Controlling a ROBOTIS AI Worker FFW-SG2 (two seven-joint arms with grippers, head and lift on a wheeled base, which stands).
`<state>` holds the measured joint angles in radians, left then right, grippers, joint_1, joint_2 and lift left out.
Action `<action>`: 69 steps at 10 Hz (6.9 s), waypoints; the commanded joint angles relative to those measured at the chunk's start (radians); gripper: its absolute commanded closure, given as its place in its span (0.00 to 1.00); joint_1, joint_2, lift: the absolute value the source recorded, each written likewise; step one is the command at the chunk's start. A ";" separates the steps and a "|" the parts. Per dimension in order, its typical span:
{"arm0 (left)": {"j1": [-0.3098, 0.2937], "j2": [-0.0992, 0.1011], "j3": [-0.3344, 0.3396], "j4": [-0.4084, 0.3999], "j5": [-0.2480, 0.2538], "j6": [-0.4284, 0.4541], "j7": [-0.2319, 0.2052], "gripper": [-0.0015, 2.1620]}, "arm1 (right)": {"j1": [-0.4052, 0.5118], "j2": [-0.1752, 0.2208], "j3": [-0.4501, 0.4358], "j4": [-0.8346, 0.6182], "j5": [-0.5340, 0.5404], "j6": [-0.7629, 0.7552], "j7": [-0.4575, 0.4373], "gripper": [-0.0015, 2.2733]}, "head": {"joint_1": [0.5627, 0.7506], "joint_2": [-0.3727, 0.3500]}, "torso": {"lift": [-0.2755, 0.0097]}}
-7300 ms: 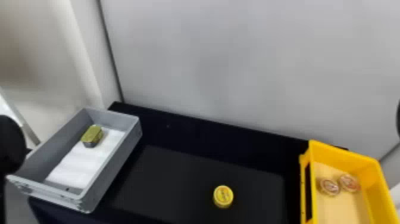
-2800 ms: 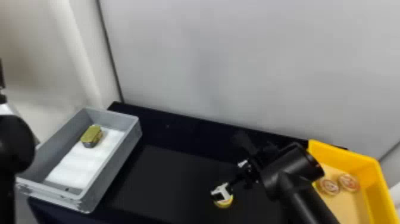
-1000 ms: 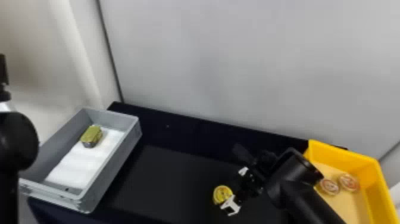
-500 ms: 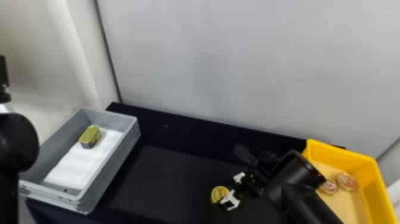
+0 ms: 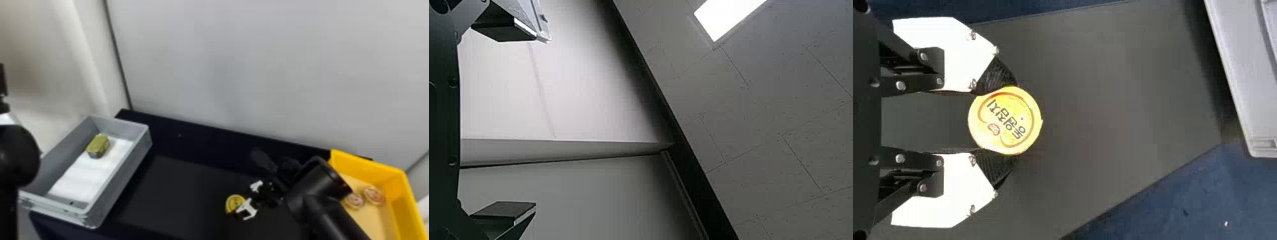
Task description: Pick up the round yellow can and place it in the yellow rectangular box
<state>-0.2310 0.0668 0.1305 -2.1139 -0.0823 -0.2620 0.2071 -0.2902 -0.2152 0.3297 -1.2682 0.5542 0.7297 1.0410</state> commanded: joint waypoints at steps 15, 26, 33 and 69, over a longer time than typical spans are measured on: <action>0.001 0.005 -0.005 -0.012 -0.001 0.029 -0.011 0.04 | 0.072 -0.139 -0.423 -0.531 0.336 0.305 0.118 0.35 | 0.70 0.41 | 0.97; -0.001 0.005 -0.003 -0.017 -0.001 0.030 -0.012 0.04 | 0.169 -0.141 -0.633 -0.405 0.367 0.279 0.086 0.35 | 0.70 0.41 | 0.97; -0.004 0.004 -0.005 -0.017 -0.001 0.029 -0.012 0.04 | 0.148 -0.128 -0.693 -0.250 0.365 0.237 0.049 0.35 | 0.70 0.41 | 0.97; 0.001 0.005 -0.002 -0.024 -0.004 0.052 -0.017 0.04 | 0.045 -0.079 -0.494 -1.096 0.052 0.231 -0.682 0.04 | 0.70 0.41 | 0.97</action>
<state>-0.2315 0.0694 0.1261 -2.1387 -0.0859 -0.2106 0.1924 -0.2569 -0.3009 -0.1902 -2.2957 0.7263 1.0690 0.4978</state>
